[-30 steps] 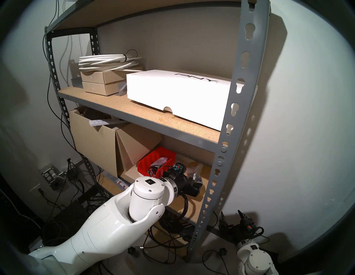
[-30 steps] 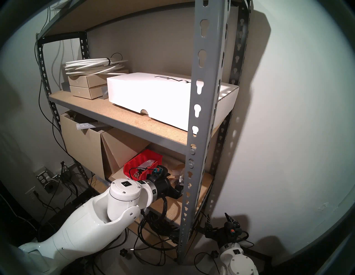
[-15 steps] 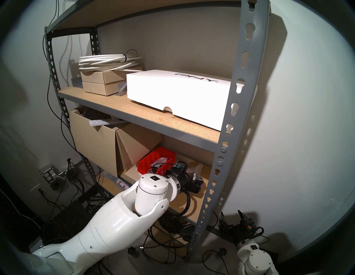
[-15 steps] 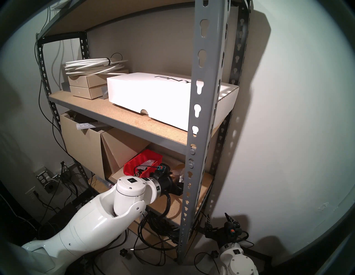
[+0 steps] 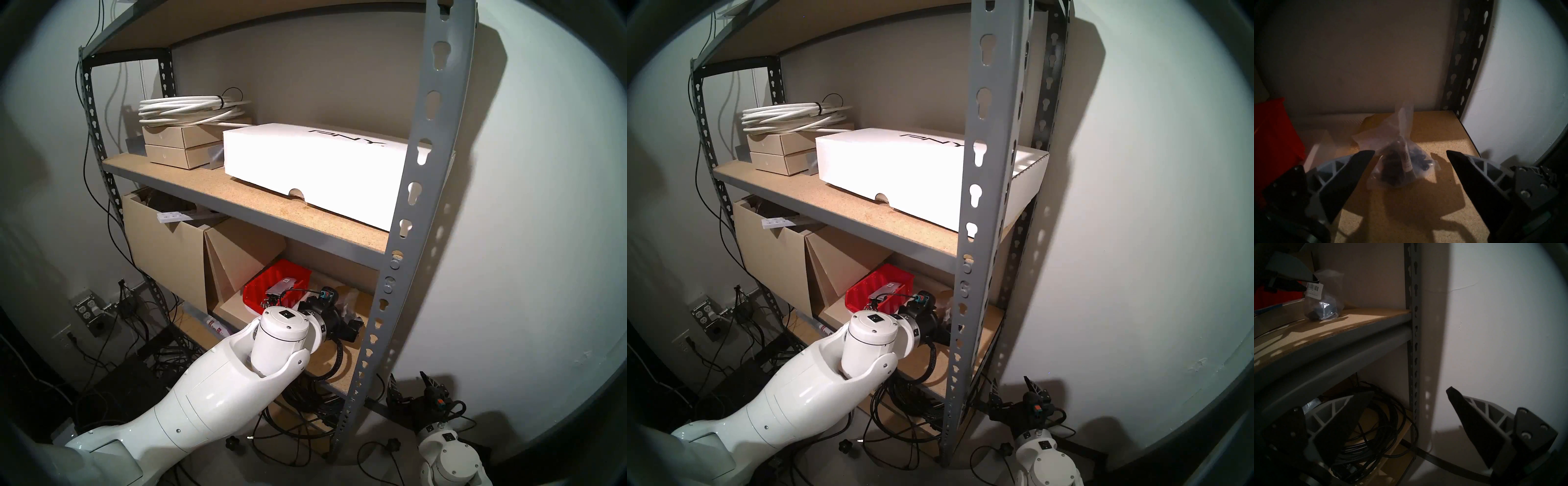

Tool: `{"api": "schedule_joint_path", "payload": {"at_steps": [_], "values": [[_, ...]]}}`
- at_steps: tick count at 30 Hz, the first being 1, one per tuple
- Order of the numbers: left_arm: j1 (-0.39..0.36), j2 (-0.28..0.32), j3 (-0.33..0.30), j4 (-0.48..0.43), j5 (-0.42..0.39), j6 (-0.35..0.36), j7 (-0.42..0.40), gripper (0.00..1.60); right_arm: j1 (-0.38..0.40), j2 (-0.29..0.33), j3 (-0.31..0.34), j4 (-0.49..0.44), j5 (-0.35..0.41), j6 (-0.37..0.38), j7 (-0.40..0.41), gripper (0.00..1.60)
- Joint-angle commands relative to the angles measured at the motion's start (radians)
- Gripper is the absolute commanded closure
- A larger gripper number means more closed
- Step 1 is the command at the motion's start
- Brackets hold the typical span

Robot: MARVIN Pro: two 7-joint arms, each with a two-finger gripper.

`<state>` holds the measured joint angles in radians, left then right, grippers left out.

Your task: Organize the rack shelf by putting things into a case

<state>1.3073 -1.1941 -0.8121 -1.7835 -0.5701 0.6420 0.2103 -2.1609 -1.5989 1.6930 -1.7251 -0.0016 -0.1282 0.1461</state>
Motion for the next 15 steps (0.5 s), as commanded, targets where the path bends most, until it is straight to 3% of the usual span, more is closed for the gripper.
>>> {"api": "schedule_joint_path", "payload": {"at_steps": [1, 15], "values": [[-0.042, -0.038, 0.002, 0.008, 0.019, -0.011, 0.017, 0.00, 0.001, 0.000, 0.000, -0.017, 0.000, -0.002, 0.000, 0.00], [-0.057, -0.052, 0.029, 0.059, 0.052, -0.021, 0.041, 0.00, 0.000, -0.001, 0.000, -0.018, 0.000, -0.001, 0.000, 0.00]]}}
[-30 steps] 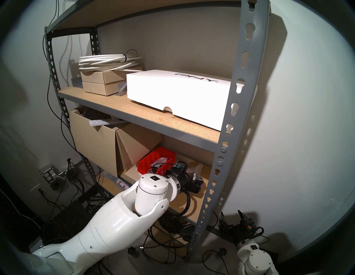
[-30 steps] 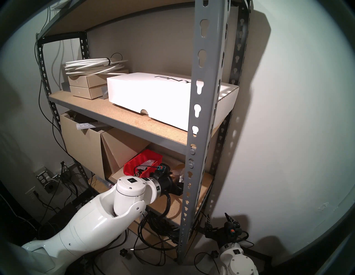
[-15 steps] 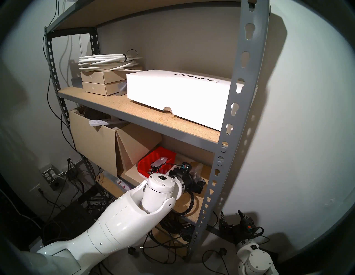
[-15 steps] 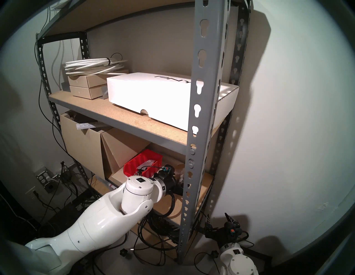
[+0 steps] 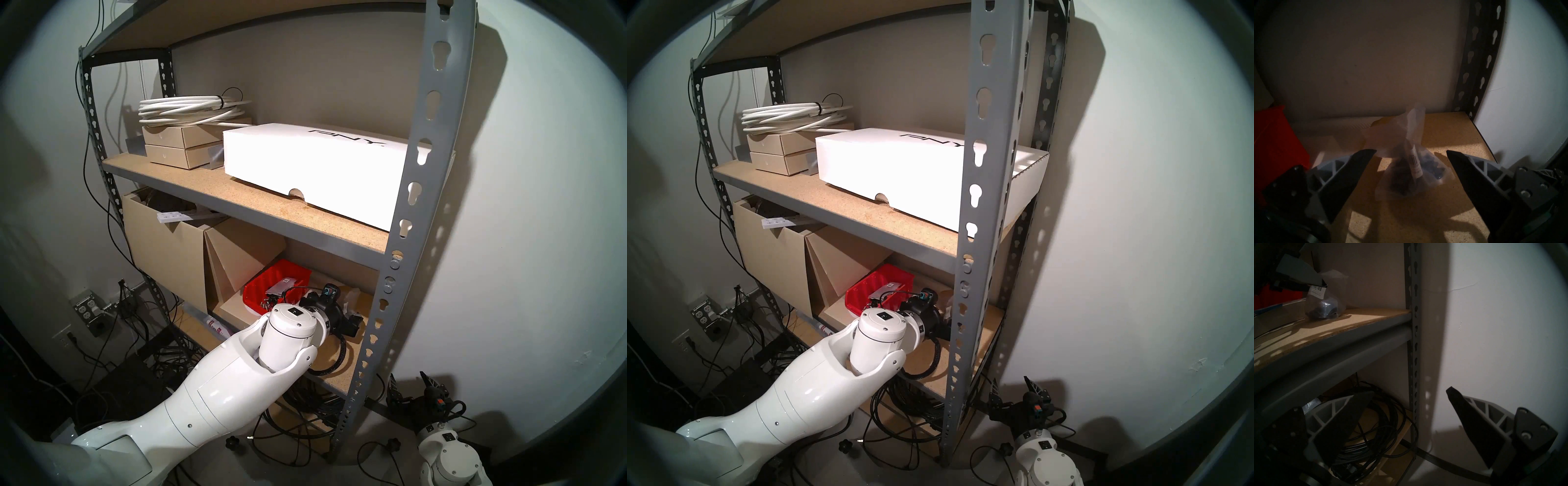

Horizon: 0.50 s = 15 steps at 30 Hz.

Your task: Organize the rack shelf by putting things into a case

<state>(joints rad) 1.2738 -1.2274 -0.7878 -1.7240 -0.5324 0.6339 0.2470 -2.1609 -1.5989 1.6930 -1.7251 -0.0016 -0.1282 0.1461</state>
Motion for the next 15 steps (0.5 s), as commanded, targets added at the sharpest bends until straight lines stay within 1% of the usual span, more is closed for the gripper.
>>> {"api": "schedule_joint_path", "payload": {"at_steps": [1, 9, 15], "values": [[-0.024, -0.020, 0.006, 0.003, 0.015, -0.014, 0.005, 0.00, 0.000, -0.001, 0.000, -0.018, 0.000, -0.001, 0.000, 0.00], [-0.029, -0.030, 0.018, 0.035, 0.026, -0.029, 0.013, 0.00, 0.000, -0.001, 0.000, -0.018, 0.000, -0.001, 0.000, 0.00], [-0.032, -0.037, 0.023, 0.039, 0.033, -0.024, 0.028, 0.00, 0.000, 0.000, 0.000, -0.018, 0.000, -0.001, 0.000, 0.00]]}}
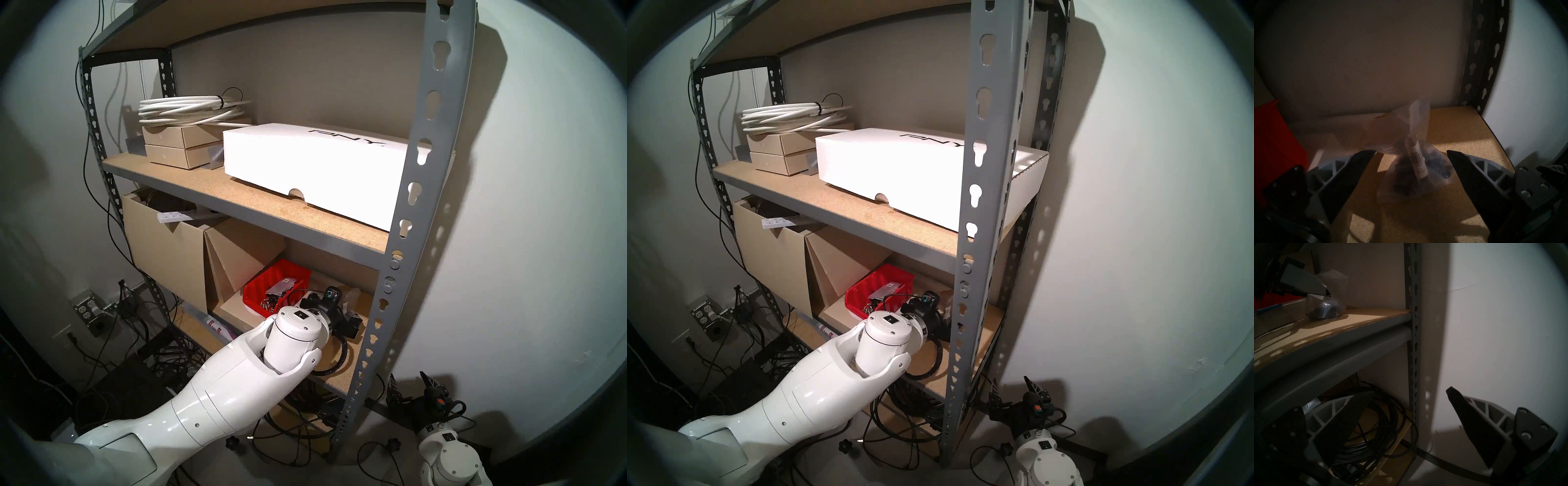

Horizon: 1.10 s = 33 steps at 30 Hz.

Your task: Organize the rack shelf by putting things into a case

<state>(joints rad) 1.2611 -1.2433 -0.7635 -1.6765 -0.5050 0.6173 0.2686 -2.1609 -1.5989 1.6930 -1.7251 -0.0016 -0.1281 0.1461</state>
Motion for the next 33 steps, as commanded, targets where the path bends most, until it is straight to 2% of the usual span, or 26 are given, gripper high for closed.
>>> {"api": "schedule_joint_path", "payload": {"at_steps": [1, 8, 10, 12, 13, 14, 16, 18, 19, 21, 22, 23, 24, 33], "values": [[-0.020, -0.022, -0.001, -0.008, 0.006, -0.006, 0.008, 0.00, 0.000, 0.000, 0.000, -0.018, 0.000, -0.001, 0.000, 0.00], [-0.021, -0.024, 0.000, 0.004, 0.004, -0.006, 0.006, 0.00, 0.000, -0.001, 0.000, -0.018, 0.000, -0.001, 0.000, 0.00], [-0.021, -0.024, 0.001, 0.007, 0.004, -0.005, 0.005, 0.06, 0.000, -0.001, 0.000, -0.018, 0.000, -0.001, 0.000, 0.00], [-0.020, -0.025, 0.002, 0.010, 0.003, -0.003, 0.004, 0.38, 0.000, -0.001, 0.000, -0.018, 0.000, -0.001, 0.000, 0.00], [-0.020, -0.024, 0.002, 0.012, 0.002, -0.003, 0.002, 0.73, 0.000, -0.001, 0.000, -0.018, 0.000, -0.001, 0.000, 0.00], [-0.019, -0.024, 0.002, 0.012, 0.002, -0.004, 0.002, 0.80, 0.000, -0.001, 0.000, -0.018, 0.000, -0.001, 0.000, 0.00], [-0.019, -0.024, 0.003, 0.013, 0.002, -0.003, 0.001, 0.83, 0.000, -0.001, 0.000, -0.018, 0.000, -0.001, 0.000, 0.00], [-0.019, -0.023, 0.004, 0.014, 0.003, -0.003, 0.000, 0.97, 0.000, -0.001, 0.000, -0.018, 0.000, -0.001, 0.000, 0.00], [-0.019, -0.021, 0.005, 0.013, 0.005, -0.004, -0.004, 1.11, 0.000, -0.001, 0.000, -0.018, 0.000, -0.001, 0.000, 0.00], [-0.016, -0.019, 0.004, 0.008, 0.006, -0.004, -0.005, 1.29, 0.000, -0.001, 0.000, -0.018, 0.000, -0.001, 0.000, 0.00], [-0.016, -0.019, 0.004, 0.008, 0.006, -0.004, -0.005, 1.29, 0.000, -0.001, 0.000, -0.018, 0.000, -0.001, 0.000, 0.00], [-0.016, -0.017, 0.005, 0.004, 0.008, -0.003, -0.007, 1.40, 0.000, -0.001, 0.000, -0.018, 0.000, -0.001, 0.000, 0.00], [-0.012, -0.016, 0.002, -0.005, 0.007, -0.003, -0.007, 1.60, 0.000, -0.001, 0.000, -0.018, 0.000, -0.001, 0.000, 0.00], [-0.005, -0.004, -0.003, -0.038, 0.009, -0.006, -0.013, 1.60, 0.000, 0.000, 0.000, -0.018, 0.000, -0.002, 0.000, 0.00]]}}
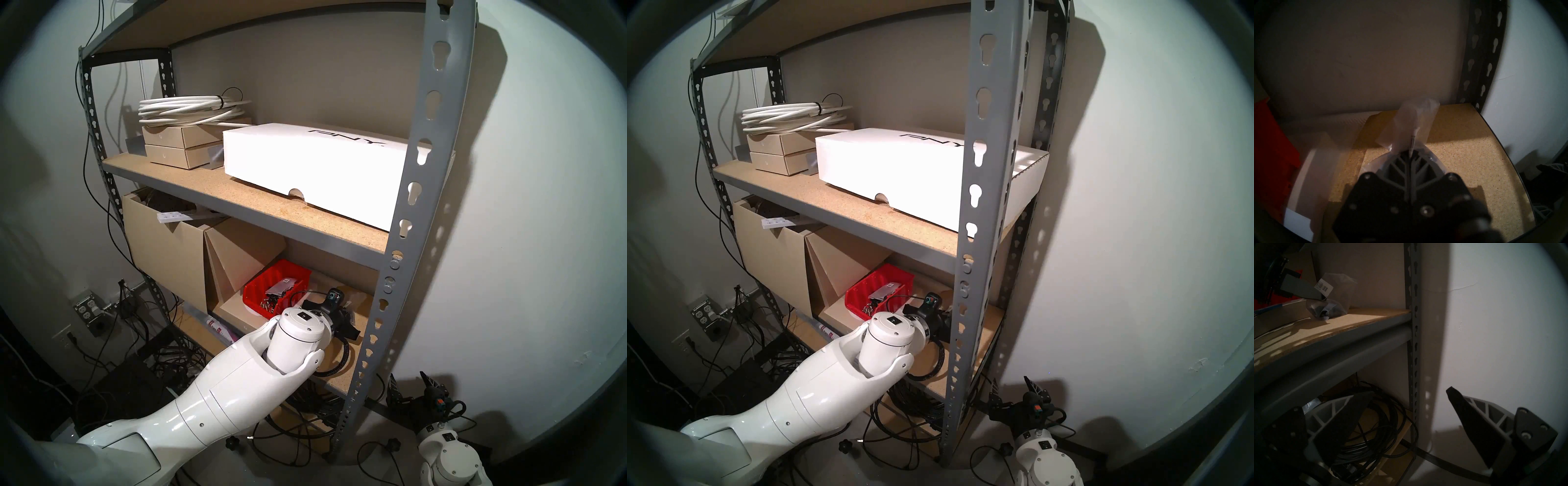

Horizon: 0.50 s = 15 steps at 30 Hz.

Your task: Organize the rack shelf by putting things into a case

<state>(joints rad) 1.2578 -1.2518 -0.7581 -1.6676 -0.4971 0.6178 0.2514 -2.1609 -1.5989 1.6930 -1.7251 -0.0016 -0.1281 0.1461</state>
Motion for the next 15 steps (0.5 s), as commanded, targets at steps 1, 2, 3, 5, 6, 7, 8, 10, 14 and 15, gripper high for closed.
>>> {"api": "schedule_joint_path", "payload": {"at_steps": [1, 2, 3, 5, 6, 7, 8, 10, 14, 15], "values": [[-0.002, 0.007, -0.008, -0.050, 0.003, -0.006, 0.003, 1.60, 0.000, 0.000, 0.000, -0.018, 0.000, -0.002, 0.000, 0.00], [-0.002, 0.009, -0.009, -0.052, 0.003, -0.005, 0.002, 1.60, 0.000, 0.000, 0.000, -0.018, 0.000, -0.002, 0.000, 0.00], [-0.001, 0.010, -0.010, -0.055, 0.003, -0.004, 0.001, 1.60, 0.000, 0.000, 0.000, -0.018, 0.000, -0.001, 0.000, 0.00], [0.001, 0.015, -0.013, -0.063, 0.002, 0.000, 0.000, 1.60, 0.000, 0.000, 0.000, -0.018, 0.000, -0.001, 0.000, 0.00], [0.003, 0.017, -0.013, -0.067, 0.001, -0.001, -0.001, 1.60, 0.000, 0.000, 0.000, -0.018, 0.000, -0.001, 0.000, 0.00], [0.003, 0.017, -0.013, -0.067, 0.001, -0.001, -0.001, 1.60, 0.000, 0.000, 0.000, -0.018, 0.000, -0.001, 0.000, 0.00], [0.004, 0.019, -0.014, -0.070, 0.000, 0.000, -0.002, 1.60, 0.000, 0.000, 0.000, -0.018, 0.000, -0.001, 0.000, 0.00], [0.013, 0.026, -0.015, -0.086, -0.003, -0.001, -0.003, 1.60, 0.000, 0.000, 0.000, -0.018, 0.000, -0.002, 0.000, 0.00], [0.029, 0.046, -0.022, -0.135, -0.012, 0.004, -0.009, 1.60, 0.001, 0.000, 0.000, -0.017, 0.000, -0.002, 0.000, 0.00], [0.035, 0.050, -0.027, -0.149, -0.016, 0.003, -0.007, 1.60, 0.001, 0.000, 0.000, -0.017, 0.000, -0.002, 0.000, 0.00]]}}
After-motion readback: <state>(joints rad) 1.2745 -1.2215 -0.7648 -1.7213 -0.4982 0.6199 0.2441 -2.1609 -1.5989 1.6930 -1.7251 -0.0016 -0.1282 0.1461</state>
